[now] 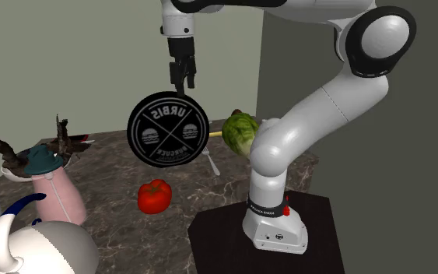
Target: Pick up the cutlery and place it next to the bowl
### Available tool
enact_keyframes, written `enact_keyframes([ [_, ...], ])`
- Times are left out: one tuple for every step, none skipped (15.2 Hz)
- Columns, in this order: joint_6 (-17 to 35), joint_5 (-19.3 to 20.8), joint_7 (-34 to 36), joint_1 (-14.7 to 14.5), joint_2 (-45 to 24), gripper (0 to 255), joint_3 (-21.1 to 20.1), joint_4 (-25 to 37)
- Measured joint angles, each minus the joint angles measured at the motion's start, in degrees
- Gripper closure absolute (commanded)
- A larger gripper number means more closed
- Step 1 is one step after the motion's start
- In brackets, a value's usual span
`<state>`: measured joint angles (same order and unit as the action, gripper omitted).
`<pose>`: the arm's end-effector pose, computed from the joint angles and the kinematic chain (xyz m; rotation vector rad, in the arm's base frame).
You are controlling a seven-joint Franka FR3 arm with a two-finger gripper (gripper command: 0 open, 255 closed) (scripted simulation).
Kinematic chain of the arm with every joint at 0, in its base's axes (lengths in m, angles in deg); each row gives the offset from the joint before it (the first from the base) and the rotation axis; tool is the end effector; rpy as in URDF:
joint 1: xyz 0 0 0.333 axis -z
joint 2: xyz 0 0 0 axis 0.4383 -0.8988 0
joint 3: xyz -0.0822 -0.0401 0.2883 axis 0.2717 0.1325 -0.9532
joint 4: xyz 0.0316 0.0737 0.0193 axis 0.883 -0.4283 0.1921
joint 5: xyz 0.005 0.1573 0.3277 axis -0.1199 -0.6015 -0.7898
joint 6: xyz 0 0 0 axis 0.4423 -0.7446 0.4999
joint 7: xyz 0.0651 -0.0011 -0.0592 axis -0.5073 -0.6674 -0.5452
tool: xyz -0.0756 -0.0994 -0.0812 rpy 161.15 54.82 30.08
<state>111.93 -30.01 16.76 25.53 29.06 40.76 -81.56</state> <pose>0.2702 -0.0230 0.5651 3.0439 0.1610 -0.0070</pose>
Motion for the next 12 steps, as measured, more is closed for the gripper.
enact_keyframes([
  [0.00,0.00,0.00,0.00,0.00,0,0.00,0.00],
  [0.83,0.12,0.65,0.52,0.33,0,0.29,-1.08],
  [1.99,0.25,1.70,1.31,0.44,0,0.69,-2.23],
  [3.58,0.11,3.35,2.11,0.34,0,0.76,-3.62],
  [5.51,0.14,5.00,3.06,0.58,0,1.04,-5.65],
  [7.66,0.13,6.85,3.99,0.88,0,1.18,-7.79],
  [9.49,1.62,8.44,5.12,1.47,0,1.57,-8.90],
  [11.43,5.41,10.24,5.99,1.28,0,2.00,-10.20],
  [12.70,8.84,12.11,6.39,0.96,0,2.87,-11.42],
  [14.22,12.08,14.44,6.38,1.23,0,3.85,-13.15],
  [15.70,14.46,16.73,6.08,1.10,0,5.35,-14.55],
  [17.61,18.21,19.90,5.43,2.47,0,6.36,-17.43],
])
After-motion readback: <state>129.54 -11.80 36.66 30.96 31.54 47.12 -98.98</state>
